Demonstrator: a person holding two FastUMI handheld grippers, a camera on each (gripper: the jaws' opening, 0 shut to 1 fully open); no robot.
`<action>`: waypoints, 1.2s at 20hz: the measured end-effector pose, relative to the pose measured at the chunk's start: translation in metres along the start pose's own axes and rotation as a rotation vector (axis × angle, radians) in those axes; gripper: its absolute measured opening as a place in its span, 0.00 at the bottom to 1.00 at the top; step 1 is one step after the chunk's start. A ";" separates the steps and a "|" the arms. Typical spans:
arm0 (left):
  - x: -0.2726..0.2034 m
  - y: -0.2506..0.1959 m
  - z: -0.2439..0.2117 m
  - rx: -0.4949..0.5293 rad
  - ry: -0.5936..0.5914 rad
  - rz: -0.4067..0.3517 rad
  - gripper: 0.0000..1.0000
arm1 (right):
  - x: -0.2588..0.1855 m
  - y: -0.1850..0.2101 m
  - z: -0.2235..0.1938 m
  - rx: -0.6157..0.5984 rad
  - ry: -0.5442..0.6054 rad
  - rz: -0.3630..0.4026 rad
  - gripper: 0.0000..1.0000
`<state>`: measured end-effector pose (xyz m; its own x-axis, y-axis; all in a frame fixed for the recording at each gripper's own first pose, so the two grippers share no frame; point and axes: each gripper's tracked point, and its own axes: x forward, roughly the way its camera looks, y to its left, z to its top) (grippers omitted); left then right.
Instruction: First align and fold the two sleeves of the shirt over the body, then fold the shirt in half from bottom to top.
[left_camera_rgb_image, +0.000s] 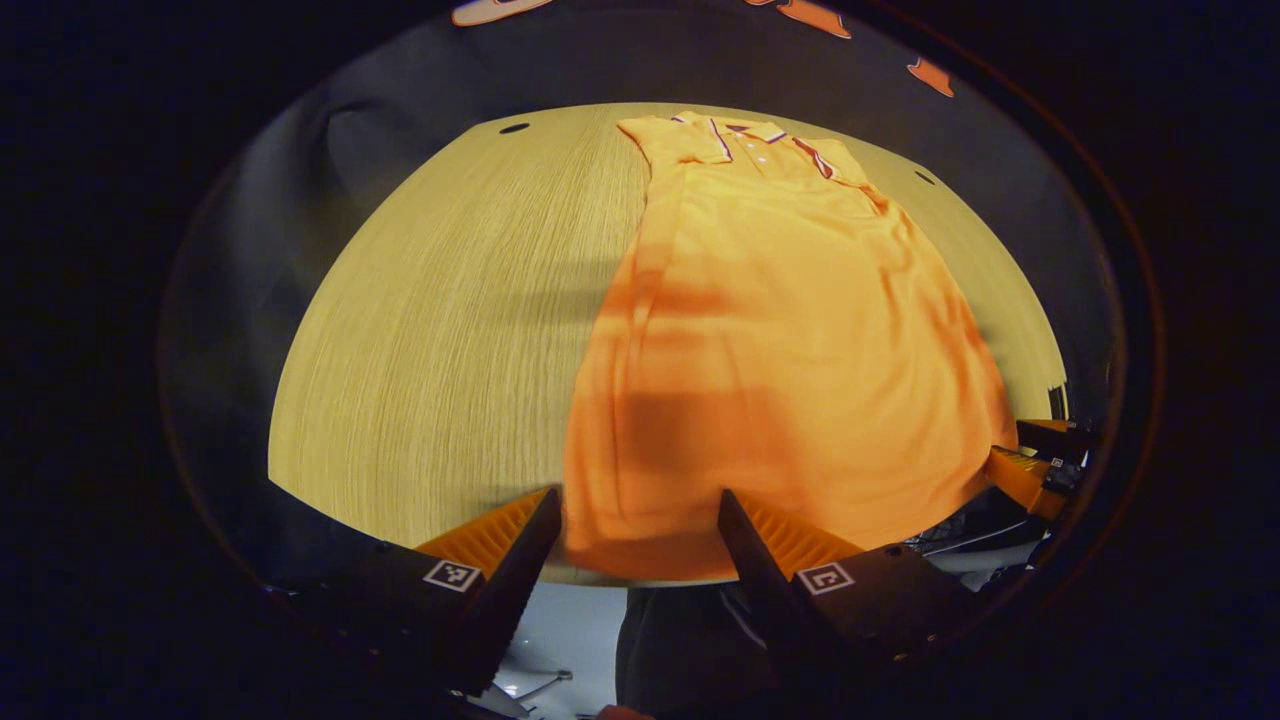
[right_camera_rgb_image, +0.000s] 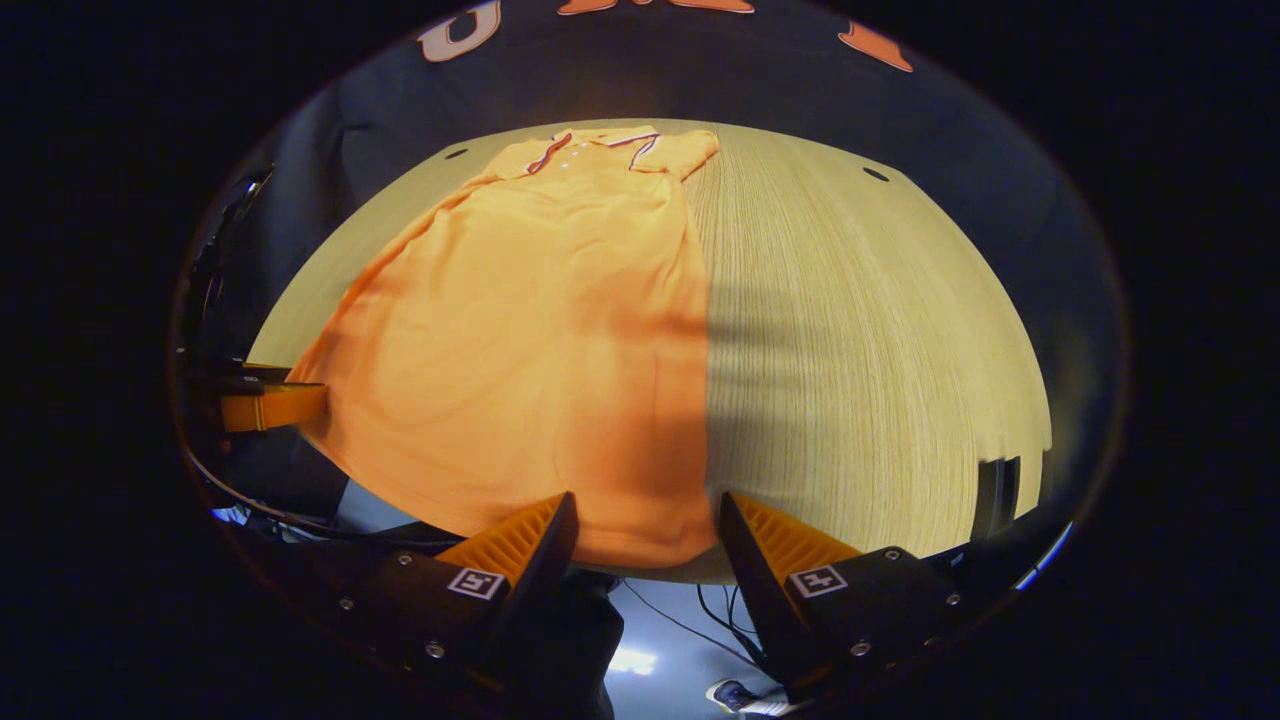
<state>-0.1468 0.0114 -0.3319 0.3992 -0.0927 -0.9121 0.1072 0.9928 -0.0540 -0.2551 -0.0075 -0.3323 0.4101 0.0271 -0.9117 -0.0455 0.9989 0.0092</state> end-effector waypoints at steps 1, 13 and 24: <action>-0.001 -0.002 0.000 0.001 -0.016 0.002 0.99 | 0.002 0.001 -0.001 -0.002 0.001 0.003 0.86; 0.002 -0.040 0.016 0.022 -0.086 -0.116 0.01 | 0.002 0.015 0.033 0.213 -0.074 0.123 0.02; -0.056 -0.037 0.096 -0.059 -0.288 -0.188 0.01 | -0.035 0.030 0.097 0.294 -0.269 0.303 0.02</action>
<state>-0.0853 -0.0278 -0.2397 0.6186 -0.2837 -0.7327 0.1536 0.9582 -0.2414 -0.1827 0.0252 -0.2602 0.6403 0.2878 -0.7121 0.0441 0.9119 0.4081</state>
